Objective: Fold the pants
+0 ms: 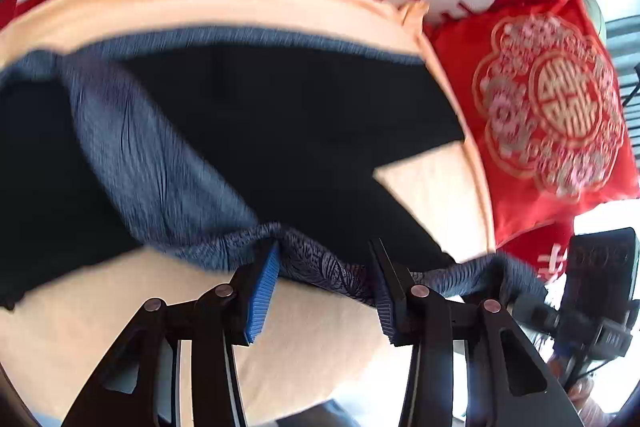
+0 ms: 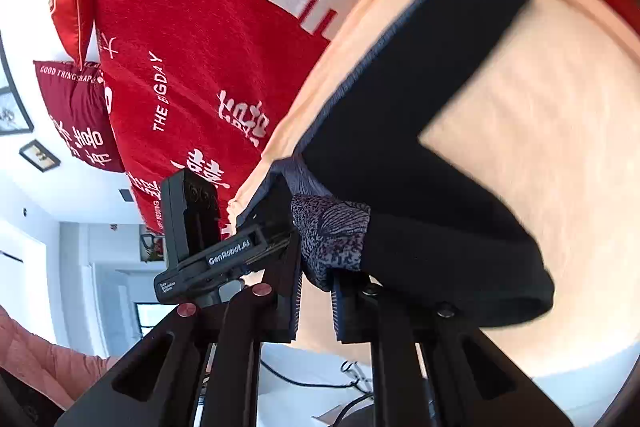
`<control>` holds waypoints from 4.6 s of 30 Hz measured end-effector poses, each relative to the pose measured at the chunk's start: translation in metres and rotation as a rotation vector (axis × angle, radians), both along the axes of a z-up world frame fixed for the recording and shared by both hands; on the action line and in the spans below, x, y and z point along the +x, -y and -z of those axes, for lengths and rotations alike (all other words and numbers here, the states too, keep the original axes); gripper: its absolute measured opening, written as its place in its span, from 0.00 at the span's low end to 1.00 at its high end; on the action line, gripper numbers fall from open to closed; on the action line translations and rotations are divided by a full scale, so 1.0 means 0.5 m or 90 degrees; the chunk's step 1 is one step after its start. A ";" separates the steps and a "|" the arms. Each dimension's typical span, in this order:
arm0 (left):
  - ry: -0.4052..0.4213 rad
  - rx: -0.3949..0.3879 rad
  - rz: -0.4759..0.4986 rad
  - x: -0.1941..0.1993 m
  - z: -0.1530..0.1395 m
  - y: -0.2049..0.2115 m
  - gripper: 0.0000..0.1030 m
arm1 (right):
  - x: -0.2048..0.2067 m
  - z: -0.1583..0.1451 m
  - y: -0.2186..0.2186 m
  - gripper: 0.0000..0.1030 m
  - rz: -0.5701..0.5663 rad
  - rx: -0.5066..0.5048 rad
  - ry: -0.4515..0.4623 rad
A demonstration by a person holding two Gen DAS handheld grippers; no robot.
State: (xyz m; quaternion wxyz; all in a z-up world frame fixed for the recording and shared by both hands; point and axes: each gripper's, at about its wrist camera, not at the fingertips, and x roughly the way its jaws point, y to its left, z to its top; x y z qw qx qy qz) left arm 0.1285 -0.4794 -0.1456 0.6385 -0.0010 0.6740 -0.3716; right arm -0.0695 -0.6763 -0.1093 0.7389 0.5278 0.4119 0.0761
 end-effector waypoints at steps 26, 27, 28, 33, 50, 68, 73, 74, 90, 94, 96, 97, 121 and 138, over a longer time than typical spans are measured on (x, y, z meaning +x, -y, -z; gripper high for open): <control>0.171 0.217 -0.086 0.112 0.037 -0.057 0.75 | 0.360 0.151 0.233 0.41 -0.185 -0.419 -0.243; 0.170 0.220 -0.089 0.112 0.042 -0.054 0.75 | 0.368 0.167 0.228 0.07 -0.206 -0.407 -0.269; 0.169 0.222 -0.094 0.112 0.045 -0.055 0.75 | 0.370 0.169 0.225 0.07 -0.214 -0.412 -0.269; 0.192 0.223 -0.101 0.123 0.034 -0.054 0.75 | 0.359 0.146 0.274 0.08 -0.158 -0.472 -0.281; 0.209 0.288 -0.123 0.215 0.131 -0.041 0.90 | 0.040 0.145 0.236 0.49 0.149 -0.204 -0.241; 0.207 0.286 -0.114 0.216 0.138 -0.044 0.94 | 0.091 0.173 0.239 0.13 0.177 -0.138 -0.195; 0.221 0.300 -0.094 0.216 0.132 -0.039 0.94 | 0.121 0.131 0.238 0.15 0.101 -0.244 -0.213; 0.221 0.301 -0.094 0.215 0.136 -0.040 0.94 | 0.125 0.160 0.245 0.22 0.088 -0.239 -0.259; 0.224 0.303 -0.147 0.322 0.145 0.012 0.94 | 0.376 0.120 0.067 0.34 -0.134 -0.329 -0.121; 0.211 0.283 -0.181 0.352 0.159 -0.009 1.00 | 0.420 0.170 0.084 0.31 -0.157 -0.385 -0.163; 0.220 0.292 -0.183 0.358 0.152 -0.033 1.00 | 0.411 0.170 0.108 0.30 -0.135 -0.400 -0.167; 0.220 0.299 -0.189 0.366 0.150 -0.050 1.00 | 0.401 0.169 0.117 0.30 -0.124 -0.409 -0.173; 0.247 0.362 -0.164 0.380 0.084 -0.631 1.00 | 0.315 0.172 -0.494 0.86 -0.226 0.108 -0.085; 0.238 0.259 -0.101 0.426 0.143 -0.807 1.00 | 0.348 0.288 -0.560 0.10 -0.104 0.169 -0.197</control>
